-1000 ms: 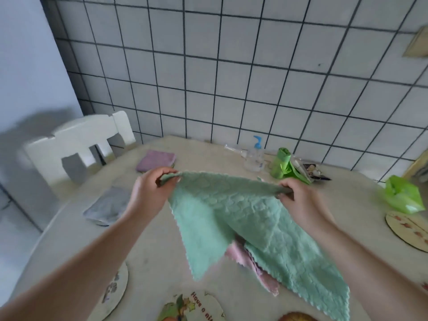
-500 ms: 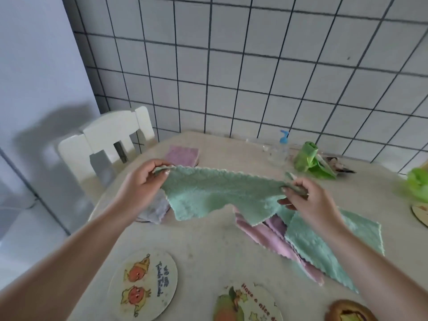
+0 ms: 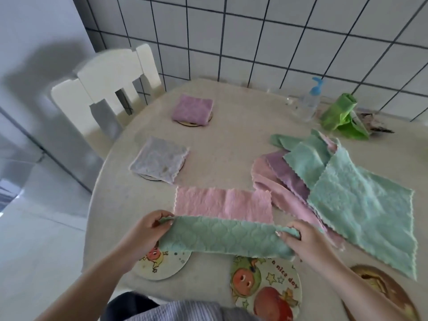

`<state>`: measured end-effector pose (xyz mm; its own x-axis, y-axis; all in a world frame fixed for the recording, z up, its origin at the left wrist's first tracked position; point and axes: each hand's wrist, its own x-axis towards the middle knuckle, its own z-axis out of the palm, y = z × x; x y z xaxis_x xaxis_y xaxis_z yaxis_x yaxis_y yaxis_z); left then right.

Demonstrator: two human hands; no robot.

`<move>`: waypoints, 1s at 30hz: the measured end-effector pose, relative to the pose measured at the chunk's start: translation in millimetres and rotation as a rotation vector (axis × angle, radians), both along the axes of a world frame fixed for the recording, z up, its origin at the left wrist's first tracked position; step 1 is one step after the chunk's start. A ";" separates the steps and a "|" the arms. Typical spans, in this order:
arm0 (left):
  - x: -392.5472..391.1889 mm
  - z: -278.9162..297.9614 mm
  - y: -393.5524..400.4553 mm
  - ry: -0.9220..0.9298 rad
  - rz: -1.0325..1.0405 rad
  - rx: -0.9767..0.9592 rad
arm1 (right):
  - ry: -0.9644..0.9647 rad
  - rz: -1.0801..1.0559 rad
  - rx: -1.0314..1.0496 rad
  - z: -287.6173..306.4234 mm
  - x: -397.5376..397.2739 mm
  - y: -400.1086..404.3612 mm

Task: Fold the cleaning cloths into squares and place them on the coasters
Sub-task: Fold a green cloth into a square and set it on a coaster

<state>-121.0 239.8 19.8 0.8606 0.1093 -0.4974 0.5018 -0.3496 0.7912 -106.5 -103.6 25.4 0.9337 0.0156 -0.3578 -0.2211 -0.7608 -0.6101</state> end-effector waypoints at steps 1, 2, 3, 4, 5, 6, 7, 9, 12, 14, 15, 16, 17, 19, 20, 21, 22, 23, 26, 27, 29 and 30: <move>4.1 -2.3 -0.1 0.013 0.008 -0.002 | 0.005 0.006 -0.007 -2.8 5.1 0.2; 9.4 -4.8 0.0 0.022 0.014 -0.006 | 0.005 0.011 -0.014 -5.1 11.2 0.6; 15.7 -7.0 0.4 0.030 0.017 -0.012 | -0.001 0.011 -0.017 -6.8 18.0 1.6; 22.6 -8.8 0.3 0.032 0.018 -0.017 | -0.003 0.005 -0.022 -8.5 25.1 2.6; 29.8 -10.3 0.5 0.030 0.016 -0.017 | -0.002 -0.002 -0.021 -10.2 32.4 4.0; 37.2 -11.9 0.5 0.025 0.015 -0.009 | 0.003 -0.012 -0.018 -11.8 39.8 5.6; 45.1 -13.5 0.4 0.025 0.021 0.000 | 0.007 -0.020 -0.014 -14.7 47.1 6.4; 59.6 -17.3 -0.3 0.028 0.039 0.008 | 0.021 -0.038 -0.006 -22.8 61.2 8.2; 76.7 -26.8 -0.1 0.039 0.052 0.027 | 0.032 -0.050 0.005 -35.5 76.4 11.3; 86.0 -33.4 -2.1 0.042 0.065 0.037 | 0.021 -0.057 0.001 -42.5 83.8 12.3; 89.8 -35.3 -3.7 0.042 0.073 0.041 | 0.011 -0.059 -0.003 -45.2 86.8 12.4; 93.2 -36.7 -5.6 0.037 0.085 0.042 | -0.002 -0.058 -0.010 -47.8 89.5 12.2; 96.2 -38.3 -6.9 0.032 0.098 0.040 | -0.020 -0.057 -0.022 -50.0 92.0 11.8; 100.2 -41.0 -8.8 0.032 0.118 0.034 | -0.066 -0.045 -0.051 -53.3 96.7 10.9; 101.5 -42.4 -9.3 0.032 0.125 0.034 | -0.086 -0.034 -0.063 -54.3 99.1 10.5; 102.8 -44.5 -9.2 0.031 0.131 0.044 | -0.102 -0.022 -0.075 -55.6 101.4 10.1; 104.0 -46.8 -9.2 0.027 0.135 0.060 | -0.115 -0.012 -0.087 -56.2 103.6 10.4; 105.0 -48.8 -8.7 0.023 0.138 0.076 | -0.123 -0.005 -0.101 -57.0 105.4 10.6; 105.7 -52.5 -6.7 0.027 0.139 0.108 | -0.127 0.002 -0.128 -57.7 108.6 11.7; 104.7 -53.3 -6.2 0.040 0.143 0.104 | -0.123 -0.003 -0.124 -57.3 108.8 12.0; 100.7 -51.5 -5.7 0.051 0.132 0.093 | -0.115 -0.018 -0.093 -56.5 107.1 11.7; 98.0 -49.9 -6.1 0.049 0.125 0.080 | -0.108 -0.031 -0.066 -55.7 104.9 11.3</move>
<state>-23.0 233.7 -30.1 0.8129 0.2545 -0.5238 0.5823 -0.3430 0.7370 -1.6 -92.3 -30.3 0.9665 -0.0346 -0.2545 -0.1812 -0.7941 -0.5801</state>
